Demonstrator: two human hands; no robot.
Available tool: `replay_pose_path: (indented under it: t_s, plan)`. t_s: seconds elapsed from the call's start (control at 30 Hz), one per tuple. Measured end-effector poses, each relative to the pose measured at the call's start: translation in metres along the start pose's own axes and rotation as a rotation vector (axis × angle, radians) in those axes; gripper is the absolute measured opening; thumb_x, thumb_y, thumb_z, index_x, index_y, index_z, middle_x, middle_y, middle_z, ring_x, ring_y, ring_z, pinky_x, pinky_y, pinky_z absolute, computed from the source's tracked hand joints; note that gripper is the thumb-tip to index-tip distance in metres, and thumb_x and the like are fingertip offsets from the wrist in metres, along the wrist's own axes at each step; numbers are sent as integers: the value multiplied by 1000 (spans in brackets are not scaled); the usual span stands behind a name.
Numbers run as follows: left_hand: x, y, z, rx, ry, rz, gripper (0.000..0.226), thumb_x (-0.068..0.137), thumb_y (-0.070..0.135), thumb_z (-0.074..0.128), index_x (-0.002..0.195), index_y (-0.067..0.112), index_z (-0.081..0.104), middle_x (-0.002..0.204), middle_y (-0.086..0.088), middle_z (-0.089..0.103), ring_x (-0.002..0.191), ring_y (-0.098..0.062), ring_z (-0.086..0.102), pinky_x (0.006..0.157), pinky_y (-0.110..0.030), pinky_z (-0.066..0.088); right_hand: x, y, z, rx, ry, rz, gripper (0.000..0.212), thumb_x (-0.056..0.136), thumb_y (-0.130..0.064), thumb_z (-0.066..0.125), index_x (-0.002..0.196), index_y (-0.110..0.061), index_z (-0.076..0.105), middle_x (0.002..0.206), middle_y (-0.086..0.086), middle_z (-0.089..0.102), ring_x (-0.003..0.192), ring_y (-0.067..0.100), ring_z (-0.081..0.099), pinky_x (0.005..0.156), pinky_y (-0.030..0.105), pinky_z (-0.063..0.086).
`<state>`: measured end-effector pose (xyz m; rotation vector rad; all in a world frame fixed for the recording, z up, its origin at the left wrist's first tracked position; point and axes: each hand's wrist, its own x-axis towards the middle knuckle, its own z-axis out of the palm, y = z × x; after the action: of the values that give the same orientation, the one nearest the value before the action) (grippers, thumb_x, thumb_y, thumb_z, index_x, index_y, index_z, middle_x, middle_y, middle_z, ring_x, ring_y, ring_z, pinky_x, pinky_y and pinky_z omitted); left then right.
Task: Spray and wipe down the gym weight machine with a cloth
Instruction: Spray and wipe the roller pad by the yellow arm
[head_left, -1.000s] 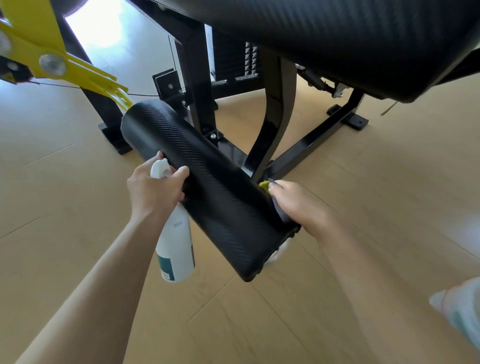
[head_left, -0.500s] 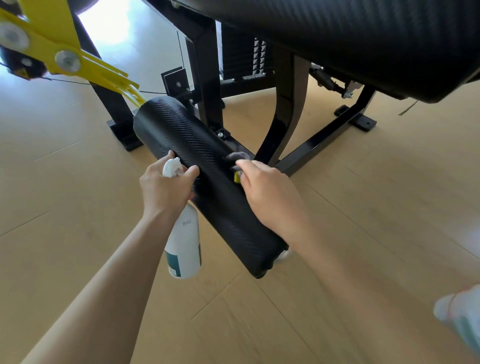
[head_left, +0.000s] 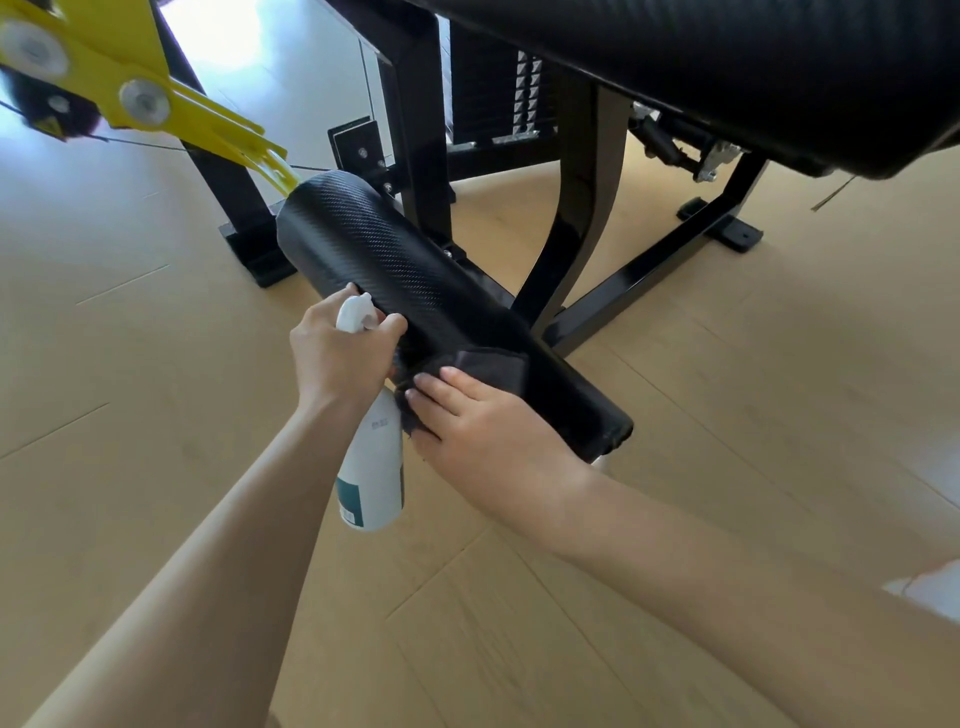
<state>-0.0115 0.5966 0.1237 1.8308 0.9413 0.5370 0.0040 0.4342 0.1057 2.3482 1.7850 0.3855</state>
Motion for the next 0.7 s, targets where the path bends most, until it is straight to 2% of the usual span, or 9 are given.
replay_pose_path:
  t_s: [0.07,0.13,0.23,0.3,0.33,0.4,0.47,0.57,0.7]
  plan:
    - [-1,3,1,6,4,5,14,77,27,75,73,17,67,79,-16,72,72,-38,67,78,-48,61,12,1,-5,-130,-157,-89,48,99,-19,52,145,-6,48,152,18,43,145,33,35,122,45,18]
    - [0,1,2,25,-10,27,14,81,26,76,80,13,70,83,-20,73,66,-31,61,68,-39,60,5,1,-11,-261,-270,-163,53,103,-23,43,153,-6,32,161,19,25,151,35,18,124,46,6]
    - [3,0,2,0,-41,11,21,88,22,77,106,11,74,93,-16,71,58,-17,54,43,-8,42,-31,1,-15,-333,-304,-292,56,102,-26,47,152,-5,34,160,21,26,150,36,19,123,49,5]
    - [6,-4,3,-39,-47,-4,37,90,23,78,125,12,73,100,-4,69,54,-12,55,41,-5,40,-58,3,-16,-282,-351,-318,53,99,-24,50,148,-5,42,156,21,36,148,36,26,122,49,8]
    - [6,-4,4,-40,-49,2,36,90,24,78,124,15,74,103,-5,71,52,-11,55,41,-5,39,-69,4,-16,-249,-337,-329,49,98,-22,50,144,-6,48,152,20,42,145,36,32,122,49,11]
    - [6,-4,5,-17,-43,14,9,89,23,77,97,20,74,102,-14,74,49,-11,54,40,-7,39,-87,10,-17,-184,-279,-355,44,94,-17,43,133,-8,61,142,18,55,138,34,44,121,47,17]
    - [6,-5,6,19,-11,34,17,86,20,74,79,7,65,91,-22,73,44,-9,51,41,-8,39,-85,20,-21,-99,-244,-365,41,92,-14,41,123,-11,68,135,13,62,134,30,51,121,46,19]
    - [5,-4,6,4,-27,49,21,85,20,73,90,0,67,83,-27,71,41,-7,48,46,-11,41,-44,30,-30,-1,-240,-310,42,94,-15,40,129,-16,62,142,9,57,142,26,41,123,45,11]
    - [6,-4,4,5,-34,71,16,89,25,77,85,26,62,89,-27,72,58,-19,56,43,-8,41,-4,32,-15,15,-187,-178,43,101,-13,34,139,-18,54,155,7,41,151,24,21,124,44,2]
